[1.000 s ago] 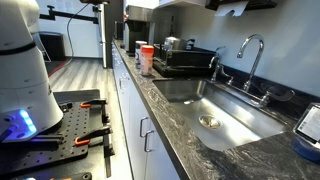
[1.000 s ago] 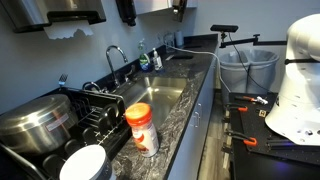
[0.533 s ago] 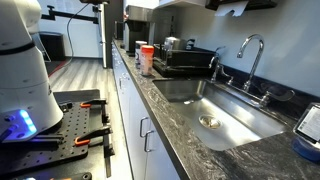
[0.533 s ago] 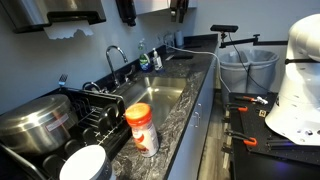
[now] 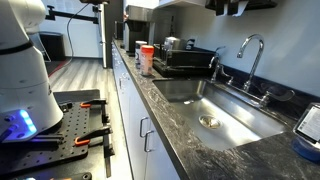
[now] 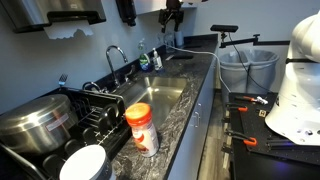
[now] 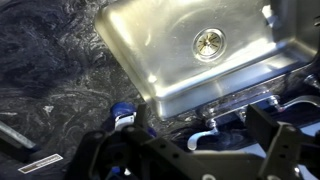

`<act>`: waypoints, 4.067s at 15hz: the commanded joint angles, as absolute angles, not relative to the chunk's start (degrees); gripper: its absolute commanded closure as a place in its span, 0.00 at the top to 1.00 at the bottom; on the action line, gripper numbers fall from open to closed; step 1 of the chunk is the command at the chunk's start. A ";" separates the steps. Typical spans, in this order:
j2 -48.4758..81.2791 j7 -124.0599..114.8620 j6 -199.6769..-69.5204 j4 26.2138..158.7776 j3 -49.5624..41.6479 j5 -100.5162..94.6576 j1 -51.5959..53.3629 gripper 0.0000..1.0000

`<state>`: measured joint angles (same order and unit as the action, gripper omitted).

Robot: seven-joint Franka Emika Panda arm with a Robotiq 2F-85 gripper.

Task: Remove the clear sanitizer bottle from the blue object, put it closer to the edge of the sink and push its pump downwards

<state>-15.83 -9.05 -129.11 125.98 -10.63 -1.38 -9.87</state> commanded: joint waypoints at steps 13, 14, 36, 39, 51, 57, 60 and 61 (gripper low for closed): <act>-6.02 -27.51 -132.30 123.65 -7.67 -10.85 -11.60 1.00; -5.91 -29.50 -134.15 124.12 -7.57 -11.70 -11.79 1.00; 22.39 -76.21 -130.59 100.90 -13.67 -37.58 -5.31 1.00; 26.10 -76.04 -127.90 96.06 -14.40 -35.84 -4.98 1.00; 28.20 -85.50 -130.23 96.28 -17.17 -37.15 -1.82 1.00; 35.07 -99.03 -128.58 90.26 -19.01 -43.93 0.30 1.00; 38.85 -102.12 -126.19 85.53 -19.00 -44.36 -0.50 1.00; 40.18 -102.49 -125.09 83.78 -19.02 -44.07 -0.80 1.00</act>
<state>35.98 -99.97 -128.75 89.97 -18.26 -43.60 -0.77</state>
